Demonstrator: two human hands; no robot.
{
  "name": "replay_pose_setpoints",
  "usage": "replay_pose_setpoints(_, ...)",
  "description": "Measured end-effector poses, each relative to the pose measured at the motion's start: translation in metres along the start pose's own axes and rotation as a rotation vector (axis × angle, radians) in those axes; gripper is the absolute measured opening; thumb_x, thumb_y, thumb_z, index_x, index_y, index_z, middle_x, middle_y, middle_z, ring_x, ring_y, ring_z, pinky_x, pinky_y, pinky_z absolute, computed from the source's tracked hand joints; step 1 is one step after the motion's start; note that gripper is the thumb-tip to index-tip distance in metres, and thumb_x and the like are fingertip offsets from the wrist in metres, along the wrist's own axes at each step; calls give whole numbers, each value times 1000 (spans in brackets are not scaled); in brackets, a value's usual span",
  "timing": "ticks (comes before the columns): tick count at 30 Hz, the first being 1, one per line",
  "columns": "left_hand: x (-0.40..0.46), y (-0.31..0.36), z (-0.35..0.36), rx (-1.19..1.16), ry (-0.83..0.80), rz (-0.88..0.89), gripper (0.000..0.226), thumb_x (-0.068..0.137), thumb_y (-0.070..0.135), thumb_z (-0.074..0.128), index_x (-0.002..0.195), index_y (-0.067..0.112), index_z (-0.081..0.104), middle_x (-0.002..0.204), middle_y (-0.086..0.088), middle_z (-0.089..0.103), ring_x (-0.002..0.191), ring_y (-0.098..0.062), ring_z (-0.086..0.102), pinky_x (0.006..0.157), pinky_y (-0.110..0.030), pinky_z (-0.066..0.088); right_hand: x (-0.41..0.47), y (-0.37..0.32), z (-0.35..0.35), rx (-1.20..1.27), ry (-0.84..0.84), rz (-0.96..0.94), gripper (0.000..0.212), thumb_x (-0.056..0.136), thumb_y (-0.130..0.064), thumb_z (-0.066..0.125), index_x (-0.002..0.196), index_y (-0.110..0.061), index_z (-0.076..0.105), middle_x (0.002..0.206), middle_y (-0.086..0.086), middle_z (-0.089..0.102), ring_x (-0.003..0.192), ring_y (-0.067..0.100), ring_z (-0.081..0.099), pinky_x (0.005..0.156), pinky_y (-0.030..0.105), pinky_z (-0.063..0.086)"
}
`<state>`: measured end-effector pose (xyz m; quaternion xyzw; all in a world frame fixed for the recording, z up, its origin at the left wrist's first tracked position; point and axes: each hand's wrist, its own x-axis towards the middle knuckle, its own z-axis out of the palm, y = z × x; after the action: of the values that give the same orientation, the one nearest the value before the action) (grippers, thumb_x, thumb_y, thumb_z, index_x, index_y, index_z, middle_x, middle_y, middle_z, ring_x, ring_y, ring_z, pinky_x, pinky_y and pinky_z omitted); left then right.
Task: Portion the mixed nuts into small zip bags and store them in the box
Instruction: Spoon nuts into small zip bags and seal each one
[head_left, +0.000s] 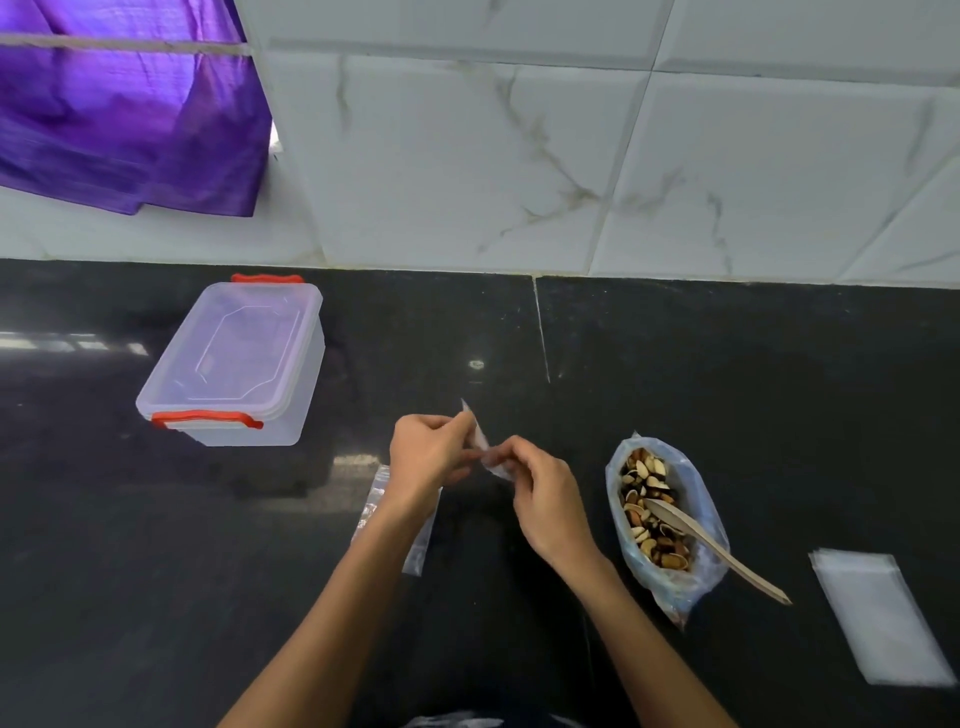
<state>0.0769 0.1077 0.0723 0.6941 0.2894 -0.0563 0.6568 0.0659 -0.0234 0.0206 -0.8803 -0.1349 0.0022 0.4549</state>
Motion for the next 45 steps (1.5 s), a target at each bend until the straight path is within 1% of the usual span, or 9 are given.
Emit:
replay_pose_setpoints(5,-7,-4,2,168,-4,188,17,76,9,64,63,12,74,63,-4,71,66,-19,68,67,-35,57,5,-11,-14,210,-14,255,19,95,-13,50,103,-26,61,104,-13,63,96,-3,58,79,14,46)
replay_pose_setpoints(9,-20,-6,5,246,-68,382,7,81,14,72,79,18,77,69,5,73,67,-4,69,66,-24,58,13,-34,-34,527,49,445,19,95,-26,54,88,-15,68,88,6,72,77,14,69,68,25,56)
replay_pose_setpoints(12,-21,-7,7,286,-63,467,3,80,17,75,80,18,78,68,6,73,65,-2,69,66,-23,57,13,-42,-41,528,3,436,16,89,-25,63,89,-11,71,81,7,73,71,12,71,60,20,55)
replay_pose_setpoints(22,-17,-10,3,106,-167,277,13,78,17,75,82,4,73,77,-13,73,72,-25,72,65,-31,59,15,-42,-53,547,-143,475,16,93,-13,56,90,-13,71,89,9,73,80,17,72,72,31,60)
replay_pose_setpoints(26,-18,-11,4,266,-139,387,1,82,19,73,82,18,73,78,0,73,76,-13,70,68,-30,59,16,-41,-49,488,-114,487,14,91,-12,58,87,-15,72,89,9,73,82,17,72,75,34,60)
replay_pose_setpoints(33,-24,-9,3,280,-174,462,19,71,18,82,88,19,75,80,6,73,75,1,68,65,-12,53,16,-33,-51,596,-20,542,6,75,-9,77,80,-11,77,80,8,74,80,20,72,74,37,60)
replay_pose_setpoints(37,-22,-7,-2,241,-231,412,17,71,11,82,85,16,76,75,2,75,72,-3,70,64,-15,53,15,-31,-55,635,-126,614,24,65,-25,80,84,-11,74,84,8,74,78,17,72,68,28,58)
replay_pose_setpoints(40,-20,-6,-3,248,-274,359,13,76,12,78,89,17,77,77,1,75,74,-8,72,70,-26,57,15,-28,-58,615,-189,600,15,77,-21,73,88,-11,71,83,6,73,75,13,70,69,29,58)
replay_pose_setpoints(45,-29,-9,13,374,32,442,5,77,22,73,73,22,76,64,9,70,61,1,65,59,-17,54,15,-33,-53,577,-172,567,6,87,-14,64,89,-9,69,80,6,72,69,11,71,64,23,58)
